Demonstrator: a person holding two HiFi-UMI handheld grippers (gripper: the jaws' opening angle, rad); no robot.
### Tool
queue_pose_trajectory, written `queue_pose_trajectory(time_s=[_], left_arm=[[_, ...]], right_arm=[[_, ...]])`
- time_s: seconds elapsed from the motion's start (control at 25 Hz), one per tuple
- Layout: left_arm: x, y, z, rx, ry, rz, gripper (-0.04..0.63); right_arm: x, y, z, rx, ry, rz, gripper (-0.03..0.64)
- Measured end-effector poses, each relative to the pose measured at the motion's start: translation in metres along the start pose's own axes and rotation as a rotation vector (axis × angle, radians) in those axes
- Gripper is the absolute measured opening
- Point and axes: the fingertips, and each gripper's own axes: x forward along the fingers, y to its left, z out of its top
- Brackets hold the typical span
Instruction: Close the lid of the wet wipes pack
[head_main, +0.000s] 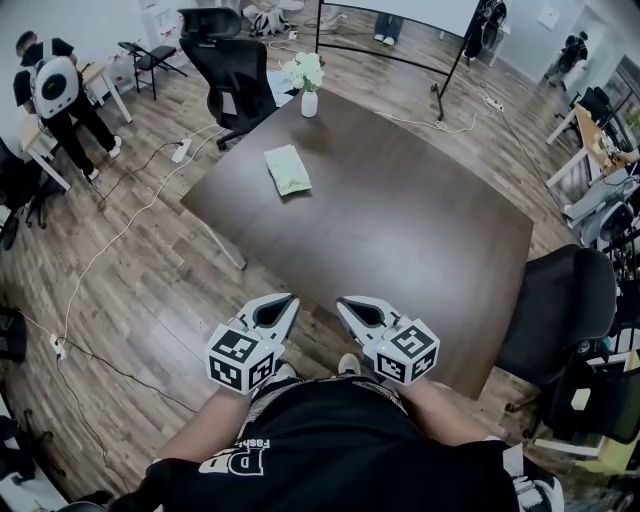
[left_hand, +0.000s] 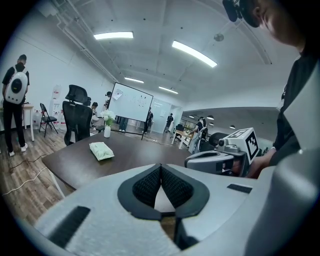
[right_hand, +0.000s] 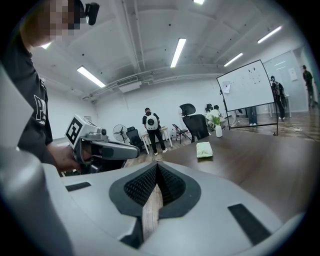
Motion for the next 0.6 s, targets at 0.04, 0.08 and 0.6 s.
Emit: queue_pose_trajectory(time_s=[0.04,0.08,0.6], left_arm=[[0.0,-0.0006,-0.0003,0.001,0.0,-0.001,0.017],[0.0003,-0.0008,-0.0005,0.003,0.001,-0.001,0.017],[0.004,-0.0004,0.0026,0.005,-0.002,-0.005,0.017]], right_arm=[[0.0001,0.0001,-0.0005,0.0,0.001,0.001,0.003],[0.0004,0.0001,-0.0009,-0.001,0.003,0.002,0.005],[-0.0002,-0.0018,-0.0001,-0.004,0.006,-0.003,0.005]])
